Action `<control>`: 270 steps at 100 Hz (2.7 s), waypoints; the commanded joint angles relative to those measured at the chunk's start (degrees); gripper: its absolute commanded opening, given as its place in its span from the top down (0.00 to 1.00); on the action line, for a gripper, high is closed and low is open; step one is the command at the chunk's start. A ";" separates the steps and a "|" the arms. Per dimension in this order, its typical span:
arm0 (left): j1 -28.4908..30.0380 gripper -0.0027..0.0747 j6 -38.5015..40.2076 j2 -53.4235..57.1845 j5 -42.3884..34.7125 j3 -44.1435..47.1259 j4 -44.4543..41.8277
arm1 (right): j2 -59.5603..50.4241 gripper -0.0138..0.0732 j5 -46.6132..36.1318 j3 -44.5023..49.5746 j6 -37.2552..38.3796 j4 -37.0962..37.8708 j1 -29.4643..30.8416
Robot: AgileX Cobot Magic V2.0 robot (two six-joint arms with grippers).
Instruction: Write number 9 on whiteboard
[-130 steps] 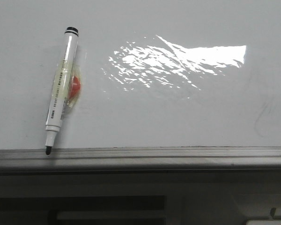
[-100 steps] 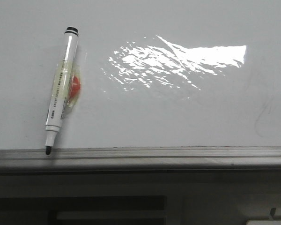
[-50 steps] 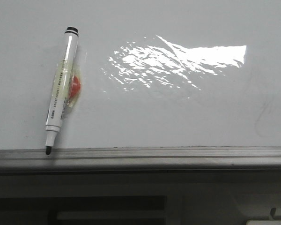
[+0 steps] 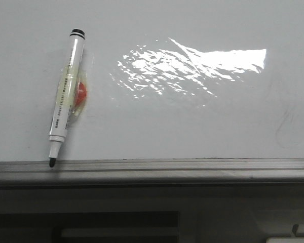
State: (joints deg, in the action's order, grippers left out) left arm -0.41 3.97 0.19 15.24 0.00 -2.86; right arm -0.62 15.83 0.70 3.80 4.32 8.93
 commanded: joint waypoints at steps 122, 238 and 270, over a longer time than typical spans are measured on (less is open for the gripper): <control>0.00 0.97 -5.96 -17.74 -1.46 -16.67 5.46 | 9.54 0.89 8.88 -16.95 2.10 -14.04 0.11; -47.04 0.51 -5.73 -43.40 -31.32 -15.02 15.70 | 9.58 0.89 7.90 -16.30 2.10 -14.04 -4.38; -53.94 0.51 -3.97 -54.55 -40.39 -15.59 18.04 | 9.58 0.89 7.90 -16.30 2.10 -14.04 -4.87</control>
State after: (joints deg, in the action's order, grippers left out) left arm -53.24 -1.74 -52.03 -18.16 -13.57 14.14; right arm 7.65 28.31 -14.08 5.93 -10.08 4.20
